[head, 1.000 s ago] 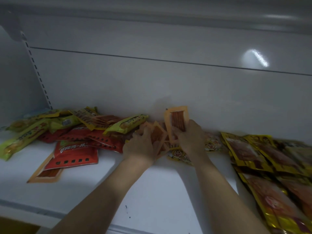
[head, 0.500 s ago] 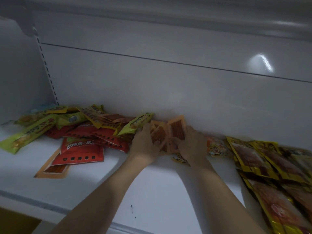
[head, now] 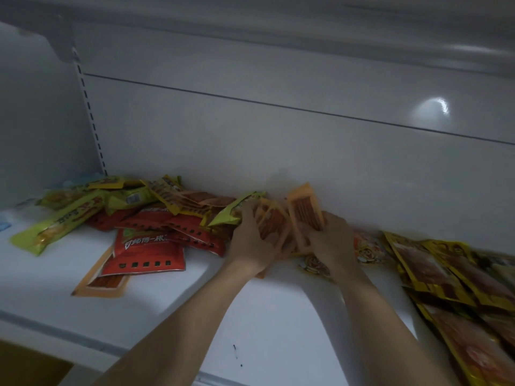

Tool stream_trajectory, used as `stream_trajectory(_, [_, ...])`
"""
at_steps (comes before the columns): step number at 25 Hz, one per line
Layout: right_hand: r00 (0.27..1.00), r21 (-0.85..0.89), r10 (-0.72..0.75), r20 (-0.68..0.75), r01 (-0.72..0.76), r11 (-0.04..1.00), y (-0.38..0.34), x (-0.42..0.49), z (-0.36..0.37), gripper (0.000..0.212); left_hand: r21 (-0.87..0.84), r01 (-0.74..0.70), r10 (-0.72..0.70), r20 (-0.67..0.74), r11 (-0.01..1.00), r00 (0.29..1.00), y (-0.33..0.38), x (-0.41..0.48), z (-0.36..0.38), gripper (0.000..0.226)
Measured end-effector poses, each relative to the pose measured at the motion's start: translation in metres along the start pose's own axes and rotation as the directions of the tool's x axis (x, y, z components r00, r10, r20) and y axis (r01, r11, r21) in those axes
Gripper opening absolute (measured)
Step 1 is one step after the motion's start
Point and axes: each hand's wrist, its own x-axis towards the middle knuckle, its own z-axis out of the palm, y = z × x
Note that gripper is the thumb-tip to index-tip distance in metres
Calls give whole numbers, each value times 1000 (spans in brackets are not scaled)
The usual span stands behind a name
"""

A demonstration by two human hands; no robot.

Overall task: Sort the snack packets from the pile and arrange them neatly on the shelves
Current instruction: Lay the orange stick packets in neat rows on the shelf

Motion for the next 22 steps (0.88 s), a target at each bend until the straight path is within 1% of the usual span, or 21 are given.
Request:
stream_trajectory(2, [1000,28,-2,-17,3,1000,-1,0,-8,22,-61,2,-2,5,998,1000,2,1,1,72])
stream_trajectory(4, [1000,114,17,-20,-14,993,-1,1,-13,16,-91,-24,26,19,996,999,4,3,2,66])
stream_trajectory(6, [998,211,43,-47,-32,977,-2,1,-14,11,-116,-85,88,20,990,996,6,2,2,51])
stream_trajectory(8, [995,328,53,-79,-24,944,-6,-4,-20,9,-201,-126,132,17,972,991,12,-4,0,33])
stream_trajectory(9, [994,373,64,-93,-24,927,-9,-8,-25,6,-240,-146,153,9,960,988,14,-5,-1,29])
stream_trajectory(10, [994,380,53,-98,-12,925,-12,-13,-32,2,-277,-167,171,-9,946,985,18,-7,-1,29])
stream_trajectory(11, [994,352,39,-103,0,936,-12,-19,-40,4,-279,-191,193,-20,941,981,20,-9,0,33])
stream_trajectory(13, [993,279,17,-119,16,960,-8,-39,-53,7,-257,-233,242,5,938,970,20,-18,2,40])
stream_trajectory(14, [993,281,26,-114,7,960,-2,-53,-56,10,-248,-233,247,24,940,969,18,-25,4,37])
stream_trajectory(16, [996,296,64,-68,-41,954,12,-79,-55,24,-195,-232,250,77,953,965,8,-41,10,31])
stream_trajectory(18, [998,215,69,12,-70,974,27,-95,-49,23,-103,-248,260,135,963,956,2,-53,13,29])
stream_trajectory(20, [997,154,66,33,-70,986,36,-103,-46,25,-53,-251,257,174,966,951,0,-57,16,35])
stream_trajectory(22, [998,193,47,38,-53,980,37,-111,-44,27,-11,-233,231,196,972,953,4,-63,16,40])
